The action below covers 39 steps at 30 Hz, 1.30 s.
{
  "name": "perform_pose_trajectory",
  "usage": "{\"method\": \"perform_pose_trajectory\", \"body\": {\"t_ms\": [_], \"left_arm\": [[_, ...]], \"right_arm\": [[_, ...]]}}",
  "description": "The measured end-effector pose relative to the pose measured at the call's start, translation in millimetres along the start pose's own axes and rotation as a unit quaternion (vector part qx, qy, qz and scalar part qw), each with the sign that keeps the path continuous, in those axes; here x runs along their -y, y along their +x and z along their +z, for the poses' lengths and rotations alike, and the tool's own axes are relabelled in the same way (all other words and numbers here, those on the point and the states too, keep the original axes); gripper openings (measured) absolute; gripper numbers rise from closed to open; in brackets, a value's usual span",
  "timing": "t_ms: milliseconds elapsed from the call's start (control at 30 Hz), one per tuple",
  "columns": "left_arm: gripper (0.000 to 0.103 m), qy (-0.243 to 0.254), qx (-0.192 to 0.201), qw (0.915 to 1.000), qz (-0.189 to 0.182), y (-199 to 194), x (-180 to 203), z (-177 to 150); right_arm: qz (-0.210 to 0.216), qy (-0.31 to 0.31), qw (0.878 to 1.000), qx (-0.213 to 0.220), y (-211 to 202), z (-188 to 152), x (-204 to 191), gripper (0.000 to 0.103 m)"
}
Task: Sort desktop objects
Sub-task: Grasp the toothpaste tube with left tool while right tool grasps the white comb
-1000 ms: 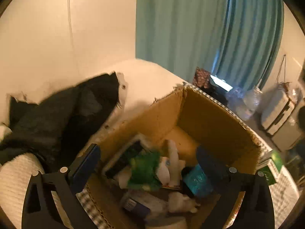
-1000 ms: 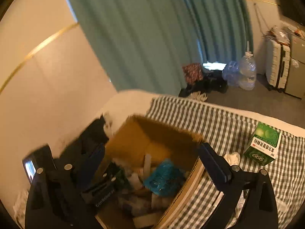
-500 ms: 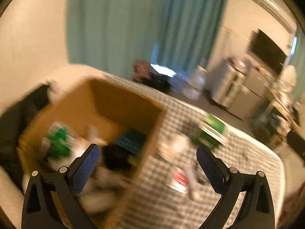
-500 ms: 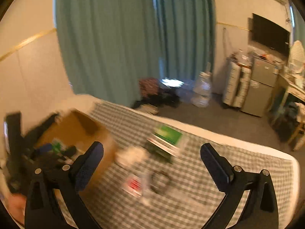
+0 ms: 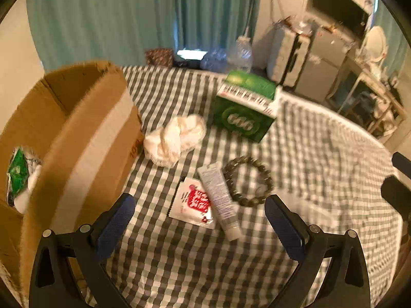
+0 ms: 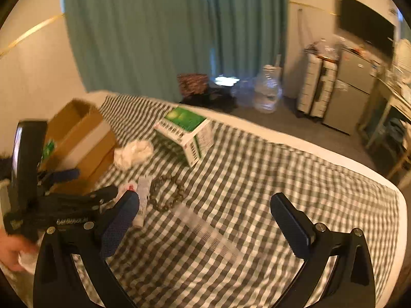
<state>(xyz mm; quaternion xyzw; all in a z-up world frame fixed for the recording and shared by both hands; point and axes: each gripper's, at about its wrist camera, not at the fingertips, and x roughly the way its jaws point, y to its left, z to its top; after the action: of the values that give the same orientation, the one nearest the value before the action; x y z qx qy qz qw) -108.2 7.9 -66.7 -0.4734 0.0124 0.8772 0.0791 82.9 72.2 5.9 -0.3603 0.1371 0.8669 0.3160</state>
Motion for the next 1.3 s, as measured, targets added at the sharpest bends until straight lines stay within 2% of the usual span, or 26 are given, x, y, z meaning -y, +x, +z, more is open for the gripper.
{"method": "perform_pose_trajectory", "body": {"t_ms": [133, 233, 333, 533, 600, 667, 767, 833, 900, 1033, 1100, 1167, 1200, 1233, 1300], "left_arm": [[0.103, -0.009, -0.036, 0.9992, 0.013, 26.8, 3.4, -2.2], [0.103, -0.018, -0.048, 0.9986, 0.017, 40.6, 5.3, -2.7], [0.103, -0.033, -0.045, 0.9978, 0.035, 50.0, 7.5, -2.3], [0.103, -0.059, -0.06, 0.9962, 0.024, 66.0, 11.1, -3.6], [0.103, -0.07, -0.056, 0.9954, 0.032, 66.4, 9.6, -3.6], [0.103, -0.078, -0.059, 0.995, 0.02, 68.9, 8.6, -3.3], [0.1, -0.075, -0.063, 0.995, 0.018, 72.8, 10.5, -5.0], [0.096, -0.064, -0.07, 0.9954, 0.017, 75.4, 14.2, -6.3], [0.094, -0.049, -0.08, 0.9954, 0.021, 79.1, 18.5, -8.4], [0.078, -0.03, -0.072, 0.9969, 0.006, 76.7, 24.4, -10.3], [0.068, -0.014, -0.07, 0.9974, -0.003, 74.9, 28.8, -10.7], [0.044, -0.002, -0.069, 0.9975, -0.017, 73.2, 33.3, -11.9], [0.036, 0.005, -0.069, 0.9974, -0.021, 71.9, 36.8, -11.7], [0.022, 0.017, -0.072, 0.9967, -0.033, 70.6, 40.5, -12.0], [0.018, 0.027, -0.074, 0.9963, -0.035, 67.9, 43.6, -12.2]], "right_arm": [[0.008, -0.074, 0.996, -0.054, 48.0, -18.4, -7.1, 0.102], [0.008, -0.112, 0.99, -0.084, 76.8, -32.8, -10.0, 0.101], [0.026, -0.112, 0.988, -0.101, 94.7, -38.2, -8.3, 0.096], [0.063, -0.109, 0.984, -0.125, 117.6, -47.8, -2.5, 0.087], [0.067, -0.113, 0.981, -0.139, 124.6, -52.1, -2.0, 0.074], [0.063, -0.118, 0.979, -0.153, 131.2, -55.5, -2.0, 0.065], [0.064, -0.126, 0.978, -0.154, 132.4, -58.3, -2.8, 0.065], [0.062, -0.14, 0.976, -0.154, 129.1, -59.2, -6.0, 0.056], [0.052, -0.146, 0.976, -0.151, 125.5, -60.0, -8.0, 0.042], [0.054, -0.135, 0.977, -0.155, 120.5, -59.2, -5.2, 0.035], [0.05, -0.125, 0.979, -0.153, 114.2, -58.3, -3.1, 0.027], [0.053, -0.113, 0.98, -0.153, 110.6, -56.4, 0.0, 0.027], [0.053, -0.108, 0.981, -0.152, 109.0, -55.7, 2.4, 0.027], [0.054, -0.101, 0.982, -0.151, 106.4, -56.0, 4.4, 0.027], [0.06, -0.089, 0.982, -0.156, 104.9, -56.1, 7.9, 0.027]]}}
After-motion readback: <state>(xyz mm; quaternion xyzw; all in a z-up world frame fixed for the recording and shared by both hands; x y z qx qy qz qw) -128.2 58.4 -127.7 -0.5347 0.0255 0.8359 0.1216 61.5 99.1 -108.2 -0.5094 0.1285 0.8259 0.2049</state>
